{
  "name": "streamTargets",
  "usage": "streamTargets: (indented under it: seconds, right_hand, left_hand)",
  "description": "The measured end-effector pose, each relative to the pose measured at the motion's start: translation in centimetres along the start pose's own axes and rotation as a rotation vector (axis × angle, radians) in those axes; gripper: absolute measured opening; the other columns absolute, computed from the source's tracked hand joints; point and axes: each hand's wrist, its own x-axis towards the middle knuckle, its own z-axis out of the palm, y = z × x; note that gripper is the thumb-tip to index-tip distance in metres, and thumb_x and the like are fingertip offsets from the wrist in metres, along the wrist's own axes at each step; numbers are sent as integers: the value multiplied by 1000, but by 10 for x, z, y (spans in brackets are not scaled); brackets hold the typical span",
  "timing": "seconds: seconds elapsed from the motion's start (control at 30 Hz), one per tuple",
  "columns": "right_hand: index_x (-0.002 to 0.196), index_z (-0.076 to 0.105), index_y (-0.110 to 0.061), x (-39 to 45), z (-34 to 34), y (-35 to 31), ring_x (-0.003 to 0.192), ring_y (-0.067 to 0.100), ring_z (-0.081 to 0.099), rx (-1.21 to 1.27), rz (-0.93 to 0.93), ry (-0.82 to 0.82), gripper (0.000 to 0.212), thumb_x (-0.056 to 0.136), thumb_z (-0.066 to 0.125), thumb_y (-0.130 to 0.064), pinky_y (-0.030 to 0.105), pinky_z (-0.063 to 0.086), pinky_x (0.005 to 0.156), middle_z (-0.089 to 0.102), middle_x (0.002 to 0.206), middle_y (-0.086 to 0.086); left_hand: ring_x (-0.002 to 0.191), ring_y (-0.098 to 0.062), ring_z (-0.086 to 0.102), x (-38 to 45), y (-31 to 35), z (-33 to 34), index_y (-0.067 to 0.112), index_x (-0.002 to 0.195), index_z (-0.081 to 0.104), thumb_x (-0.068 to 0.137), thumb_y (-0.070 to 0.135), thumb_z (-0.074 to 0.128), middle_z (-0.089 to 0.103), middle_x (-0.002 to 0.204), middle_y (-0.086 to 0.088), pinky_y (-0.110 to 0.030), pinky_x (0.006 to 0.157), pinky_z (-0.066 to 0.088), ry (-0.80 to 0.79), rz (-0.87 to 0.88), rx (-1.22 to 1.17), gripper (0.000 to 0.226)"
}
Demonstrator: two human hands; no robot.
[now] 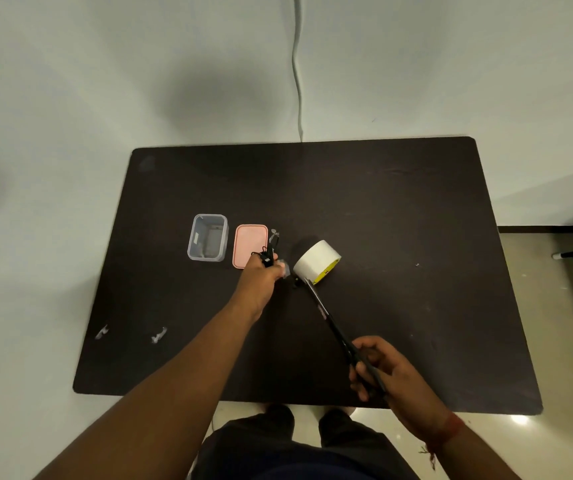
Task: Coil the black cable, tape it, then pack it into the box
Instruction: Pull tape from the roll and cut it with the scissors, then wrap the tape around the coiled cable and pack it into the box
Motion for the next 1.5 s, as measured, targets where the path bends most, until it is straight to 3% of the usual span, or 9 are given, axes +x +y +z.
streamTargets:
  seconds: [0.13,0.27,0.37,0.63,0.83,0.97,1.1,1.23,1.5]
  right_hand:
    - [107,67,-18,-9,-28,0,70,33,59,0,-75,166,55,66,80,-52,34,55,63,67,85,19]
    - [110,60,-27,7,-53,3,86,28,64,-222,-159,494,21,91,61,-17,40,55,80,67,95,10]
    - [109,57,-28,34,-66,0,93,15,62,-562,-152,667,20,93,59,-19,41,53,86,64,100,-5]
    - [97,52,-14,96,-82,5,90,32,61,-1241,-133,855,19,86,59,-29,47,52,75,63,96,9]
    - [96,58,-14,98,-76,7,90,33,59,-1453,-62,855,21,85,62,-30,44,48,75,65,97,10]
    - [100,60,-12,100,-66,-10,91,32,58,-1371,-147,894,20,86,58,-26,46,49,77,60,99,10]
    - [126,53,-16,130,-31,-59,103,29,60,-1255,-464,545,39,90,59,-27,42,53,86,51,128,8]
    - [143,38,-24,171,-6,-102,115,34,57,-1566,-311,174,60,89,63,-29,48,52,90,27,155,0]
    - [112,59,-14,167,-12,-122,106,31,60,-1750,-117,-40,30,83,65,-19,41,51,86,58,121,9]
  left_hand:
    - [103,-18,60,-3,0,2,13,115,58,91,9,60,64,101,-1,-40,103,46,6,-10,-5,25]
    - [106,-20,60,-7,-1,0,12,116,57,90,7,60,64,104,-3,-39,102,45,15,-13,6,27]
    - [104,-20,59,-9,-3,-1,9,120,57,91,6,59,64,104,-4,-37,100,46,16,-20,-6,29]
    - [98,-17,60,-10,-16,-8,5,120,58,90,2,60,65,108,-7,-41,102,46,28,-7,-13,31]
    - [105,-23,62,-17,-16,-11,7,121,58,91,2,59,66,114,-11,-44,105,46,32,1,-23,31]
    - [111,-30,62,-22,-15,-13,11,114,60,90,6,60,67,116,-14,-48,105,44,20,9,3,24]
    - [104,-20,62,-28,-11,-17,16,109,60,92,6,59,67,109,-6,-44,105,45,-26,16,-6,19]
    - [111,-26,64,-31,-14,-24,24,108,61,85,20,63,70,113,-11,-49,107,44,-80,26,68,23]
    - [115,-29,62,-38,-9,-30,16,117,58,94,10,57,68,113,-12,-46,108,44,-117,12,56,24]
